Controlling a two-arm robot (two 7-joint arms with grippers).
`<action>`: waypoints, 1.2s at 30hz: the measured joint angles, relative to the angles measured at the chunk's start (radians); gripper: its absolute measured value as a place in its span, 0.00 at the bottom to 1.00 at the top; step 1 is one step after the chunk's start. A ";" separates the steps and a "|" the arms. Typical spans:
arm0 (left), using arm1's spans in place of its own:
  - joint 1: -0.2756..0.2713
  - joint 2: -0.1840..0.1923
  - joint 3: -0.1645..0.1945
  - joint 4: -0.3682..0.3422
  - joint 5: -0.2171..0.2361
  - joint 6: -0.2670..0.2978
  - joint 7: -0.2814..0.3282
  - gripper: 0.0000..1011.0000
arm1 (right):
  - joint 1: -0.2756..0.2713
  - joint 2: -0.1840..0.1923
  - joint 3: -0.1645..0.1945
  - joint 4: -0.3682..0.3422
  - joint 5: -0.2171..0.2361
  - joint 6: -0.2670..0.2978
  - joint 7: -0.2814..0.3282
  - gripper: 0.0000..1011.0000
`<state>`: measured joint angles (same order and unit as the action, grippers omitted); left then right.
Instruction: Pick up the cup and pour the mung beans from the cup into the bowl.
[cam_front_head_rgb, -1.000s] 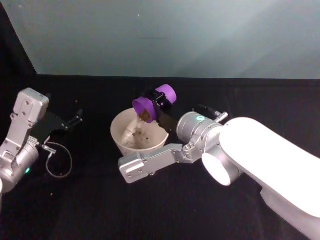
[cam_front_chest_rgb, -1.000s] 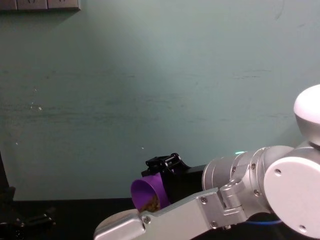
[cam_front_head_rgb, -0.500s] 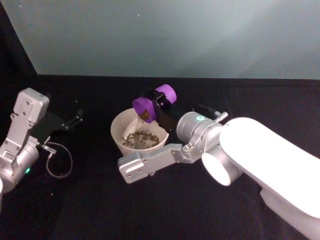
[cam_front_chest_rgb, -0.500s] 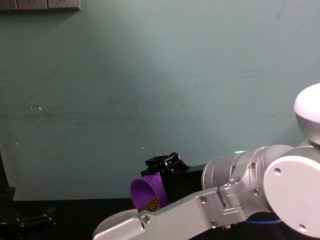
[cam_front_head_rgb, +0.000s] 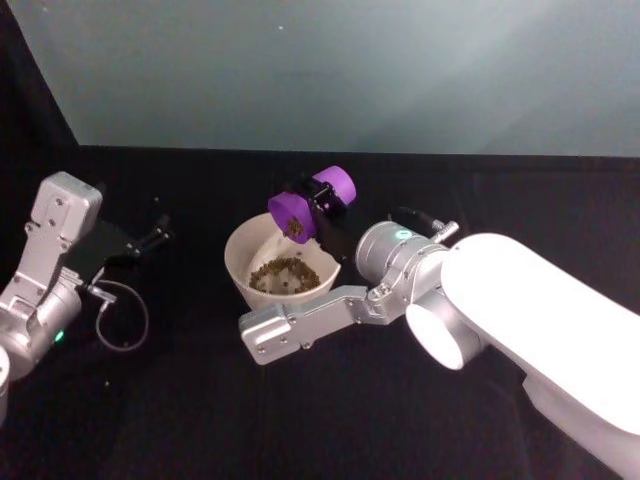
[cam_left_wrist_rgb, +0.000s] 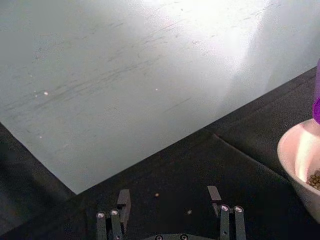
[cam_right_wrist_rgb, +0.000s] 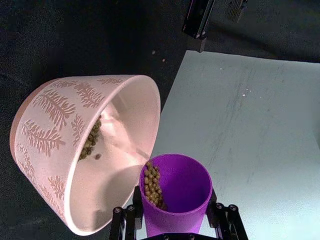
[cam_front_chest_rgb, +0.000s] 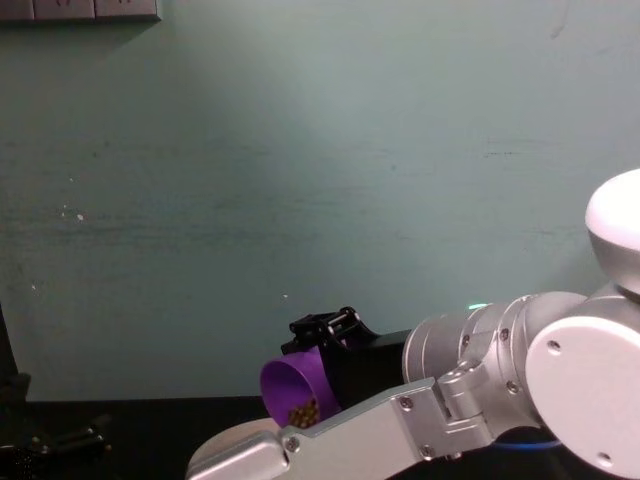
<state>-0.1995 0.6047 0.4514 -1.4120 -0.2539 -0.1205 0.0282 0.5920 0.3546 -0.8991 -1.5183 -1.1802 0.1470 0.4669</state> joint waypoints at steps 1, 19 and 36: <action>0.000 0.000 0.000 0.000 0.000 0.000 0.000 0.99 | -0.001 0.002 -0.001 -0.002 -0.002 0.000 -0.001 0.71; 0.000 0.000 0.000 0.000 0.000 0.000 0.000 0.99 | 0.014 0.015 -0.064 -0.029 -0.128 0.024 0.041 0.71; 0.000 0.000 0.000 0.000 0.000 0.000 0.000 0.99 | 0.025 0.017 -0.095 -0.040 -0.221 0.037 0.069 0.71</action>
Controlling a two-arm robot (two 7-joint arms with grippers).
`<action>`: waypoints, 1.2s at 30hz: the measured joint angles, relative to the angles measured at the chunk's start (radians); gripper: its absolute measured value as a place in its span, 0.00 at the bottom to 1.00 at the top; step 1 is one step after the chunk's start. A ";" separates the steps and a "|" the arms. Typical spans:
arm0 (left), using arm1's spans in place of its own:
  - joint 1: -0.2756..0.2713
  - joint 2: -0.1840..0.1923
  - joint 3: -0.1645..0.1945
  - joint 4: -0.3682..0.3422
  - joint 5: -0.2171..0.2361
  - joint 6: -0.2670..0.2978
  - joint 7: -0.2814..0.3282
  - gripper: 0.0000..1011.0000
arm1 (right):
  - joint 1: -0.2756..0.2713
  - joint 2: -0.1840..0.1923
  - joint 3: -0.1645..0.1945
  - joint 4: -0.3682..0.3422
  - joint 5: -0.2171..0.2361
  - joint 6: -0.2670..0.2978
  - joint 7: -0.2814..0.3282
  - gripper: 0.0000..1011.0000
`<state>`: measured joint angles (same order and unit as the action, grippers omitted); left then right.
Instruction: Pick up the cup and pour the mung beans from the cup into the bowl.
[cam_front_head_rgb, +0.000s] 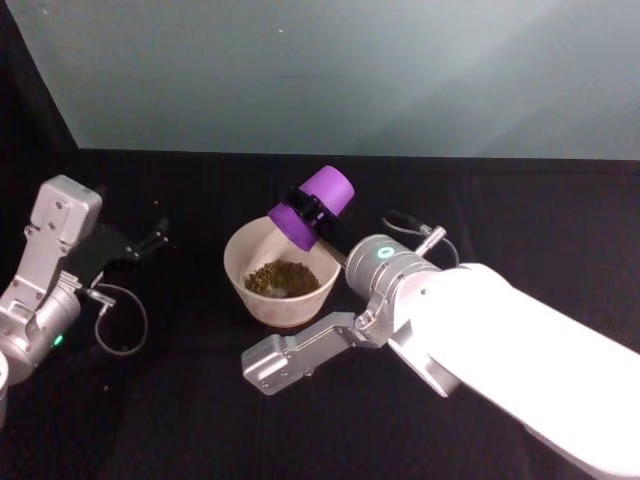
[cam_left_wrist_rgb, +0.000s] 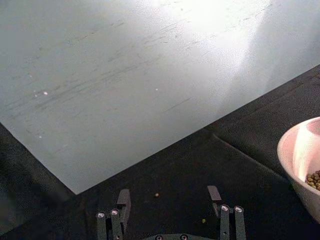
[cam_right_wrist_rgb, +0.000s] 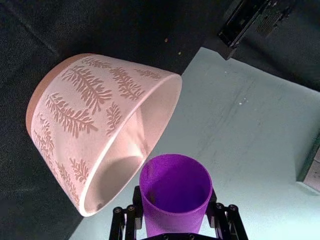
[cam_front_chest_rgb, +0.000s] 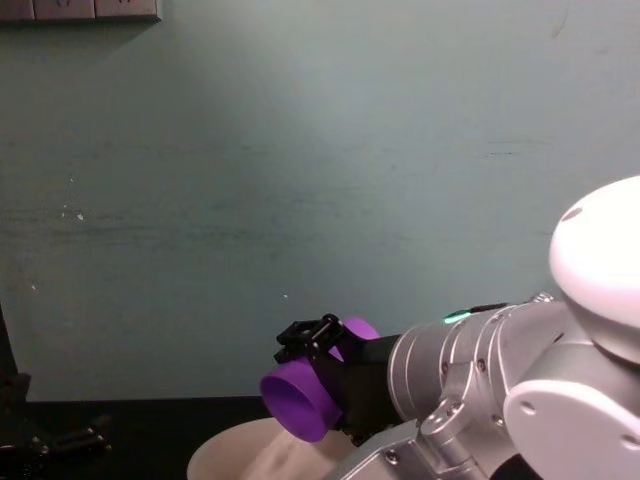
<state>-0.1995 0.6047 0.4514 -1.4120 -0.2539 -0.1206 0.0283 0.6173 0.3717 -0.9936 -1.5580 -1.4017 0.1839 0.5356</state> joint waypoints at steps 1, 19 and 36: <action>0.000 0.000 0.000 0.000 0.000 0.000 0.000 0.99 | 0.001 0.000 -0.002 0.000 -0.004 0.000 0.001 0.71; 0.000 0.000 0.000 0.000 0.000 0.000 0.000 0.99 | 0.071 0.014 -0.150 -0.019 -0.284 -0.024 0.098 0.71; 0.000 0.000 0.000 0.000 0.000 0.000 0.000 0.99 | 0.096 0.015 -0.212 -0.025 -0.420 -0.056 0.150 0.71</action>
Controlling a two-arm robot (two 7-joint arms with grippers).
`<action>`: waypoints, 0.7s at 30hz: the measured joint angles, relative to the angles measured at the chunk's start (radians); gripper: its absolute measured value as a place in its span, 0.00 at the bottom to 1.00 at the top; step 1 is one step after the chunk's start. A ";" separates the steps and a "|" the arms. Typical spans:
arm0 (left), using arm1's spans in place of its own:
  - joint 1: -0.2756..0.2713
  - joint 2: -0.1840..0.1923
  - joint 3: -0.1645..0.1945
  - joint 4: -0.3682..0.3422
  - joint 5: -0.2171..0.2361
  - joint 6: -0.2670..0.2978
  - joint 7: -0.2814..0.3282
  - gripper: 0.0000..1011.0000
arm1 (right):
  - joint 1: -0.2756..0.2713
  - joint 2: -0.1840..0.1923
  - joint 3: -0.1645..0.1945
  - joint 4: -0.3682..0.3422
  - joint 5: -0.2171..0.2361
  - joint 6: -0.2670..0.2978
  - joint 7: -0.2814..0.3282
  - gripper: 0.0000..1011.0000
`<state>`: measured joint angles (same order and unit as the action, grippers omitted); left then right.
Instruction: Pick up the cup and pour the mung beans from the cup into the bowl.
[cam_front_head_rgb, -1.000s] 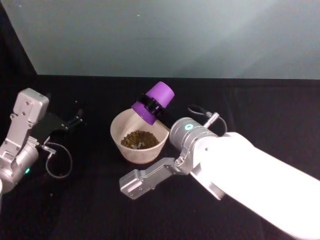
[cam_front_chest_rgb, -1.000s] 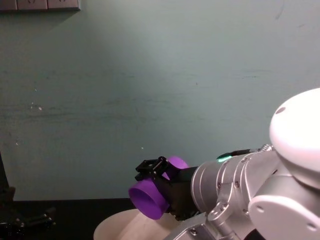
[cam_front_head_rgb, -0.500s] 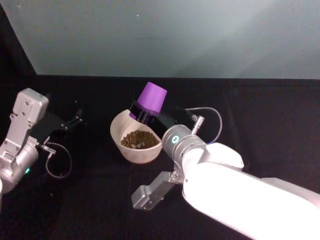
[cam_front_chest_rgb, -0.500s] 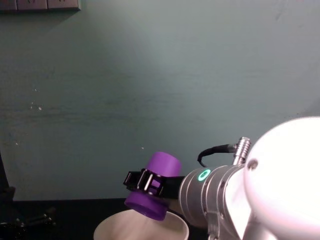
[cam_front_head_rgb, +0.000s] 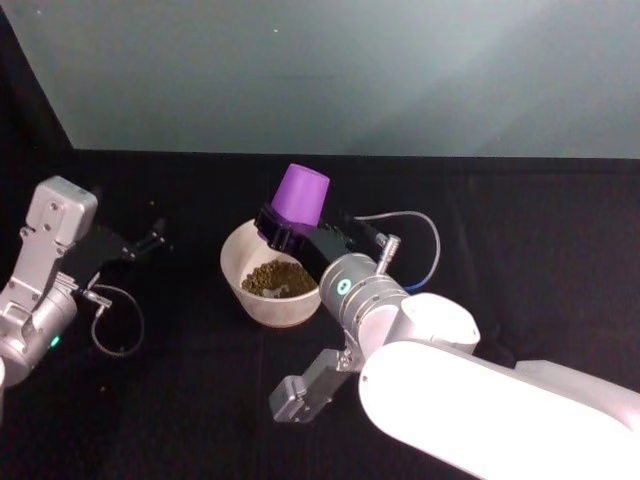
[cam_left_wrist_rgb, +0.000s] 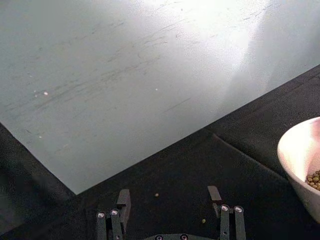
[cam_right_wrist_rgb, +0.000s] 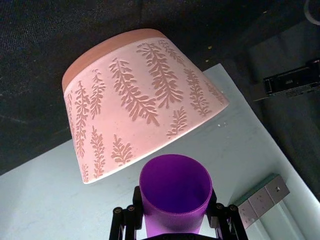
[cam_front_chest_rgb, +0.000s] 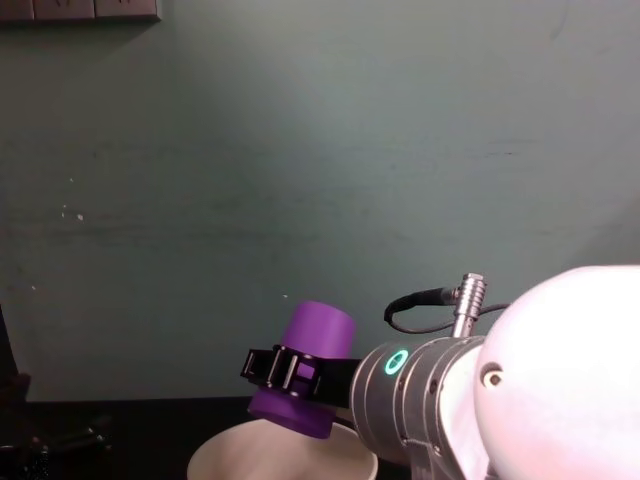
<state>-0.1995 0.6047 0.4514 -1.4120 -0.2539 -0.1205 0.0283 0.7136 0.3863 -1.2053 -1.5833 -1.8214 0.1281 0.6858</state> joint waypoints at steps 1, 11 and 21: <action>0.000 0.000 0.000 0.000 0.000 0.000 0.000 0.99 | 0.000 0.000 0.000 0.000 -0.002 0.000 0.000 0.71; 0.000 0.000 0.000 0.000 0.000 0.000 0.000 0.99 | -0.016 0.002 0.026 -0.012 0.011 0.022 -0.006 0.71; 0.000 0.000 0.000 0.000 0.000 0.000 0.000 0.99 | -0.136 0.012 0.265 -0.066 0.375 0.083 -0.172 0.71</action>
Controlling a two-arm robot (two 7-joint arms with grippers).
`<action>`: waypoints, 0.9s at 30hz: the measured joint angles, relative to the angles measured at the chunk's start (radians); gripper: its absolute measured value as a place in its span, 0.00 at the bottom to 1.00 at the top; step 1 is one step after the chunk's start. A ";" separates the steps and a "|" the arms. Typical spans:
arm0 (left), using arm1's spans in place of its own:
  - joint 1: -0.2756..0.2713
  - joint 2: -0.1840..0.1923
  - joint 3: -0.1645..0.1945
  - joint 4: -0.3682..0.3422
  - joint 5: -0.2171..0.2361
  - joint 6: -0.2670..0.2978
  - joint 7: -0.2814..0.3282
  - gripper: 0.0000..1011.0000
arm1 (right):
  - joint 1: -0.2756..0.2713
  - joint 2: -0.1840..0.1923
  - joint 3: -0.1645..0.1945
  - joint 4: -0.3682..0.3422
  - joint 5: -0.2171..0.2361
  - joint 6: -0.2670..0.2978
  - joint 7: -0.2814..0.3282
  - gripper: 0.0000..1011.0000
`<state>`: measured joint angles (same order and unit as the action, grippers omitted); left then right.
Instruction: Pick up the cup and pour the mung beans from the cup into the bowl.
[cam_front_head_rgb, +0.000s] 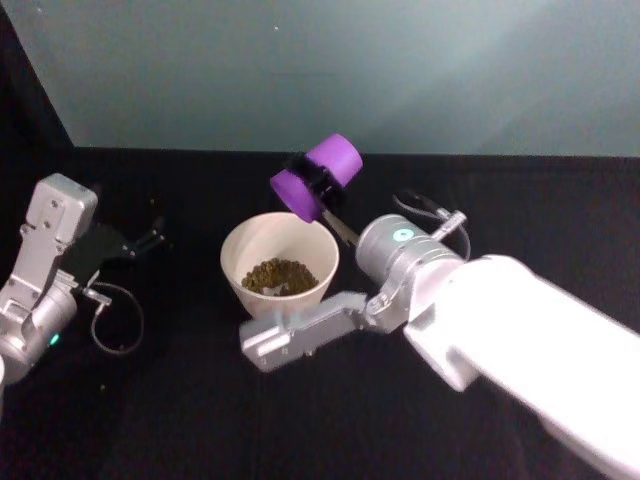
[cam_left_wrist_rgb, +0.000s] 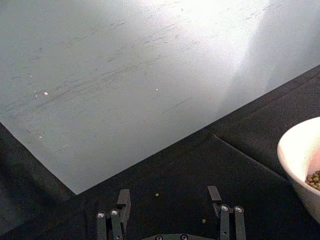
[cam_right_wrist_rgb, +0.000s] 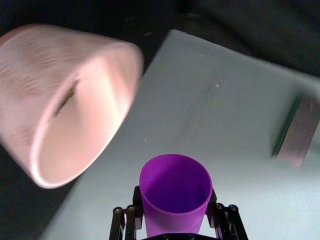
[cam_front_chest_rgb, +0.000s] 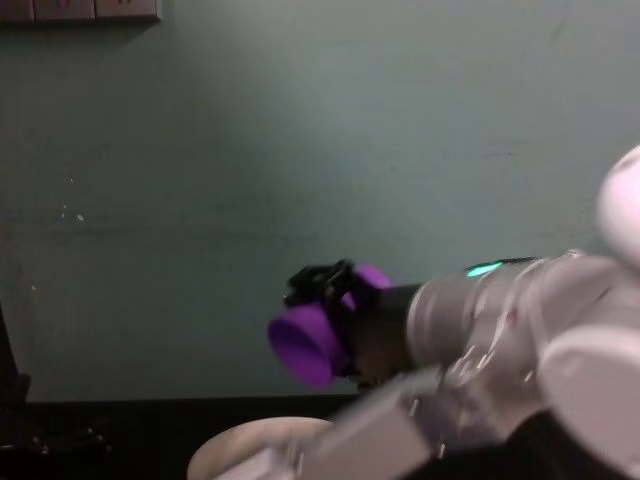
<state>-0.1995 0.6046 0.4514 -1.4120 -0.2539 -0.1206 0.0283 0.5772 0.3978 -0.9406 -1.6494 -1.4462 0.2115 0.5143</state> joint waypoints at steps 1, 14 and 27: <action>0.000 0.000 0.000 0.000 0.000 0.000 0.000 0.99 | -0.024 0.001 0.051 -0.005 0.107 -0.006 -0.041 0.71; 0.000 0.000 0.000 0.000 0.000 0.000 0.000 0.99 | -0.204 -0.032 0.373 -0.006 0.703 -0.091 -0.159 0.71; 0.000 0.000 0.000 0.000 0.000 0.000 0.000 0.99 | -0.292 -0.063 0.496 0.019 0.976 -0.124 -0.160 0.71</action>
<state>-0.1995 0.6047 0.4514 -1.4120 -0.2539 -0.1205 0.0283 0.2852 0.3343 -0.4449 -1.6300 -0.4704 0.0875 0.3542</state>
